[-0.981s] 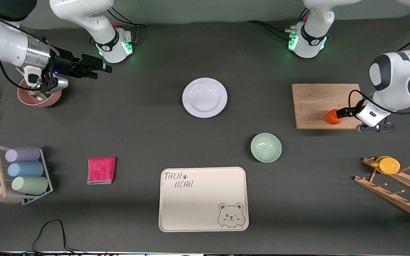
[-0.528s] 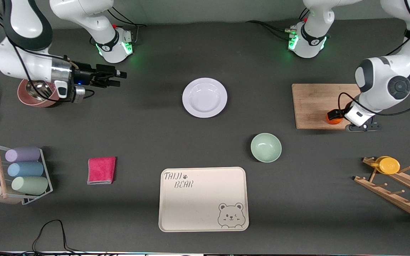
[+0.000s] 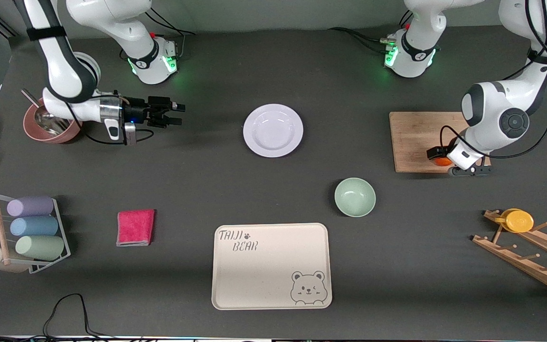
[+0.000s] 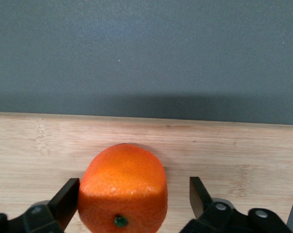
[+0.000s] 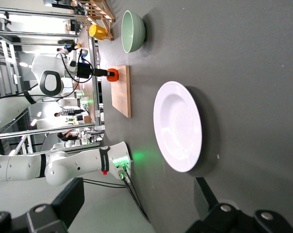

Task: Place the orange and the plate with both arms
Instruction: 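Close the left gripper on the orange and lift it off the board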

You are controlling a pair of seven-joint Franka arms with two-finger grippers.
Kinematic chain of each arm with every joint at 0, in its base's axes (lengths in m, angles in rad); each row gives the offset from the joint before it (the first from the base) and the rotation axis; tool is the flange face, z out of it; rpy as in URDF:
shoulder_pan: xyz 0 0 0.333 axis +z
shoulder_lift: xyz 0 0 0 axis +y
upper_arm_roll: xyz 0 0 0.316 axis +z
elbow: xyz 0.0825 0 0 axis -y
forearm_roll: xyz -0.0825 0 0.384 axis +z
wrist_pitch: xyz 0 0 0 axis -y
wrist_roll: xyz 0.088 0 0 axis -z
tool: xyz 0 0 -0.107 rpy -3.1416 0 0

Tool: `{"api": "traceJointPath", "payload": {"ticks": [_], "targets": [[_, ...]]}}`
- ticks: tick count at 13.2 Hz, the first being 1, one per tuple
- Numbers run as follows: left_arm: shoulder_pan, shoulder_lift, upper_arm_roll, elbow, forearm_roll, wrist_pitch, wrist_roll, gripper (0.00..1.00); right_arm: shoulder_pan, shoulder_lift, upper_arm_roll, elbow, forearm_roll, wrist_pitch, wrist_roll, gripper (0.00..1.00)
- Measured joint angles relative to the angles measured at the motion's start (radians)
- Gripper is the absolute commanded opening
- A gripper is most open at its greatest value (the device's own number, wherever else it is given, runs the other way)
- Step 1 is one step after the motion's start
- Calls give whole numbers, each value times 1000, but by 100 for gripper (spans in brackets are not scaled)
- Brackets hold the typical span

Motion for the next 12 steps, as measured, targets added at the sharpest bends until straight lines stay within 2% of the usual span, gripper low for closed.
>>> {"api": "traceJointPath", "payload": {"ticks": [1, 3, 7, 10, 12], "targets": [[0, 0, 0, 0, 0, 0, 0, 0, 0, 40, 0, -3, 37, -1, -62, 100], [0, -2, 1, 1, 0, -1, -1, 0, 3, 119, 0, -8, 112, -7, -176, 100], [0, -2, 1, 0, 0, 0, -1, 0, 23, 289, 3, -10, 269, -105, -375, 100], [1, -7, 6, 4, 0, -1, -1, 0, 37, 384, 4, -8, 328, -167, -458, 100], [1, -40, 11, 19, 0, -53, -1, 0, 37, 432, 4, -7, 355, -211, -507, 100]]}}
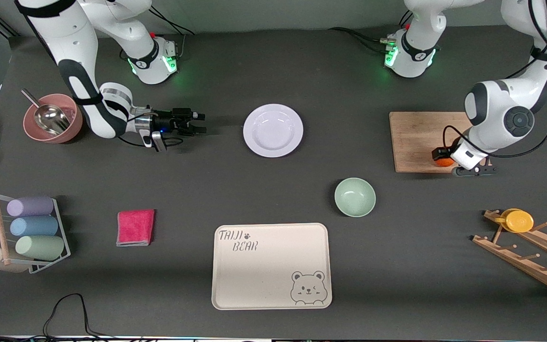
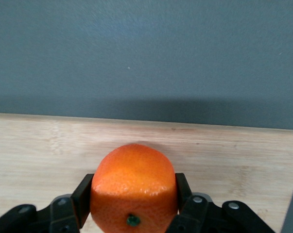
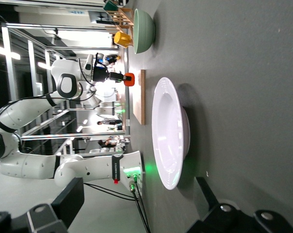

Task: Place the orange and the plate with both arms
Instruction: 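Close the left gripper on the orange and lift it off the board, then carry the orange with the left gripper over the white plate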

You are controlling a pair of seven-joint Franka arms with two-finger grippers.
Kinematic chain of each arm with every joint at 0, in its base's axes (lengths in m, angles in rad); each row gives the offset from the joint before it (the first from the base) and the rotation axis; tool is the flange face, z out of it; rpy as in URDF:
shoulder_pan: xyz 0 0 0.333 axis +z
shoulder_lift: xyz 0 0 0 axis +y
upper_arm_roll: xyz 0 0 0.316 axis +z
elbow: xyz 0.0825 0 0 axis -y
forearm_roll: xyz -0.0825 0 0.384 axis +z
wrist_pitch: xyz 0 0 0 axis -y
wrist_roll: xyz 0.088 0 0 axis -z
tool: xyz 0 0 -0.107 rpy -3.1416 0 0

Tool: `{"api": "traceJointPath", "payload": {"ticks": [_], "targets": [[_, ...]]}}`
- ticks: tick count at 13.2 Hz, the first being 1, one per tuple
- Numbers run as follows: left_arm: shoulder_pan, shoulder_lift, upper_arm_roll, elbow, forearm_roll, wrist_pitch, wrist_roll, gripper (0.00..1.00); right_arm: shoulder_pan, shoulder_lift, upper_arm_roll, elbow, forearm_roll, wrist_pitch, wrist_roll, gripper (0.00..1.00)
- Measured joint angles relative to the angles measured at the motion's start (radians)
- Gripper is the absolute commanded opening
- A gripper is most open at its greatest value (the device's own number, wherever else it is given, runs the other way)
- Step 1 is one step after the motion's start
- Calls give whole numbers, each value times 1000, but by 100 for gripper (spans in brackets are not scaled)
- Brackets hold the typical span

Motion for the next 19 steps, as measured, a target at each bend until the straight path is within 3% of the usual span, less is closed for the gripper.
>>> {"api": "traceJointPath", "payload": {"ticks": [6, 10, 12, 15, 19], "targets": [[0, -209, 4, 173, 61, -427, 1, 0, 0, 56, 0, 11, 5, -8, -16, 100], [-6, -290, -6, 464, 67, -838, 7, 0, 0, 83, 0, 16, 6, -8, -16, 100], [-25, -294, -26, 595, 48, -974, 2, 0, 0, 90, -1, 17, 6, -8, -16, 100], [-44, -288, -119, 672, -31, -1015, -106, 0, -1, 92, -3, 20, 10, 23, -14, 100], [-57, -228, -363, 753, -78, -974, -442, 0, -2, 93, -3, 27, 12, 59, -13, 100]]}}
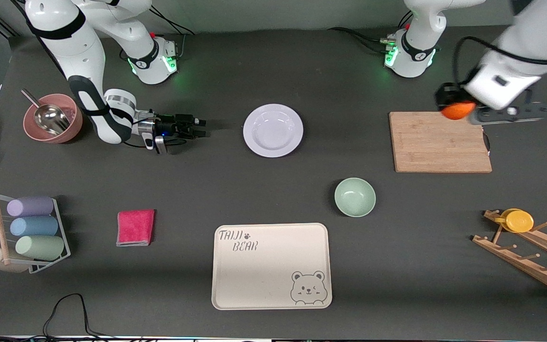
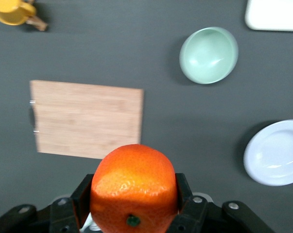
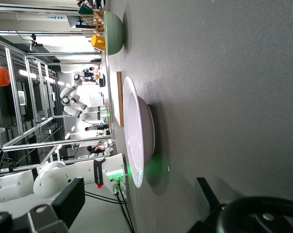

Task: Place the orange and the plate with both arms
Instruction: 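Carry the orange with the left gripper over the white plate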

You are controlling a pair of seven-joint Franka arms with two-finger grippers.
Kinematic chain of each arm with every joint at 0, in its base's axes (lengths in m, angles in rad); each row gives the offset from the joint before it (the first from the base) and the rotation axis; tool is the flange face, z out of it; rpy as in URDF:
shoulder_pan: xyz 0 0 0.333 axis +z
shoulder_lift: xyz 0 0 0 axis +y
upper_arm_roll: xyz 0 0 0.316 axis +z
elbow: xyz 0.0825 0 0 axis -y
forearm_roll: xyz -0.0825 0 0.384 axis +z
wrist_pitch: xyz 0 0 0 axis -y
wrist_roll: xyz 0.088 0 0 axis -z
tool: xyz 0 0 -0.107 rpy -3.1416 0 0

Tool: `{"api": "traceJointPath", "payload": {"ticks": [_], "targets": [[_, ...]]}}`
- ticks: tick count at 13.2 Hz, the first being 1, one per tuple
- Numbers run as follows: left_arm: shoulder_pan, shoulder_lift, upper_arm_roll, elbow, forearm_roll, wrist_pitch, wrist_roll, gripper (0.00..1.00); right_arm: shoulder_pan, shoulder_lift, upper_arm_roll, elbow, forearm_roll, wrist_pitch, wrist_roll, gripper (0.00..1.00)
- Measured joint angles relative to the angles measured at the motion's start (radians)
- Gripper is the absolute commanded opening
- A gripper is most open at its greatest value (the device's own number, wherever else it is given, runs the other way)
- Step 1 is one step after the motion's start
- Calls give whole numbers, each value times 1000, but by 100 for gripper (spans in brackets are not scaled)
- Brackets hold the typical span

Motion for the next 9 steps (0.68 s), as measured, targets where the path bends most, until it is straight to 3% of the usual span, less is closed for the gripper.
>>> {"api": "traceJointPath", "payload": {"ticks": [2, 4, 9], "targets": [[-7, 75, -112, 28, -7, 90, -184, 0, -1, 1, 0, 1, 0, 1, 0, 100], [-39, 176, -176, 41, -7, 204, -340, 0, -1, 2, 0, 1, 0, 1, 0, 100], [-249, 389, -190, 49, 35, 370, -654, 0, -1, 3, 0, 1, 0, 1, 0, 100]]}}
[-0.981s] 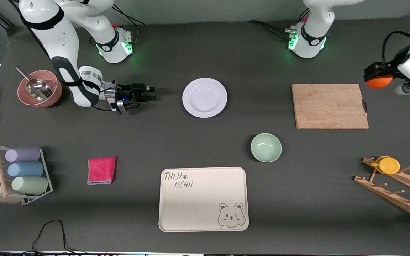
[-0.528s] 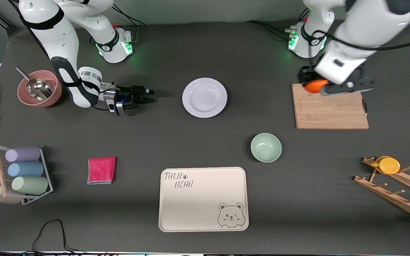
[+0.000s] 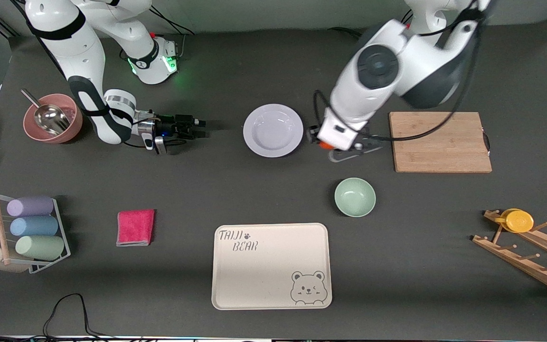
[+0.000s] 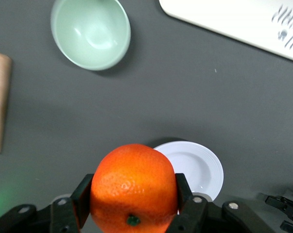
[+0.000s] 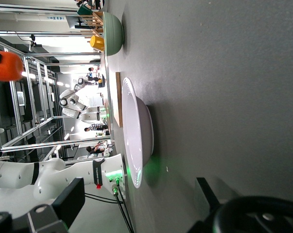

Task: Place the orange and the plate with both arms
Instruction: 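Carry the orange with the left gripper over the white plate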

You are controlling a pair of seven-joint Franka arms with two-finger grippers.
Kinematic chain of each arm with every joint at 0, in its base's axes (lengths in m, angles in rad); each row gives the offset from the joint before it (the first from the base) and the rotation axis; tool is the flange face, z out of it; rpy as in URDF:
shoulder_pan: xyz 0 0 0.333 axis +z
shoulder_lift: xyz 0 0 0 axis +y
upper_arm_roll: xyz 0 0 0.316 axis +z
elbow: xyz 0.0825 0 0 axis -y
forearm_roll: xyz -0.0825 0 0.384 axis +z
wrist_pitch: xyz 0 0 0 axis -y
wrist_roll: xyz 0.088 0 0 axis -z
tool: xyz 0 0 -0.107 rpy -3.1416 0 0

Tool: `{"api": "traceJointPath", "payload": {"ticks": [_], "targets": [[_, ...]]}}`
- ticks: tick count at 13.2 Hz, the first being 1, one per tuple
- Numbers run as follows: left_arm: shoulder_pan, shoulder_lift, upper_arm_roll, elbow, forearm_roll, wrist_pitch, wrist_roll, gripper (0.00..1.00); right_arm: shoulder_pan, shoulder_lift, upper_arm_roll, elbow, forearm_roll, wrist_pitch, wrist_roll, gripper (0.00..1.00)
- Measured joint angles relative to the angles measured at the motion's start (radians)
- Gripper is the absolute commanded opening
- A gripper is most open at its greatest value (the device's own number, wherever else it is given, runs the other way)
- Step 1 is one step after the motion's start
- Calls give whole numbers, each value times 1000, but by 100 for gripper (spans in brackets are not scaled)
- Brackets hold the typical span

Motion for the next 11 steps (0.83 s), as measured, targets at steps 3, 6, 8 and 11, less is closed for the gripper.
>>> {"api": "traceJointPath", "payload": {"ticks": [3, 6, 8, 11], "targets": [[-93, 71, -1, -1, 37, 70, -102, 0, 0, 0, 0, 0, 0, 0, 0, 100], [-155, 152, 0, -35, 94, 184, -195, 0, 0, 0, 0, 0, 0, -1, 0, 100], [-188, 197, 0, -66, 109, 268, -231, 0, 0, 1, 0, 0, 0, -1, 0, 100], [-235, 251, 1, -92, 174, 322, -287, 0, 0, 1, 0, 1, 0, -1, 0, 95]]}}
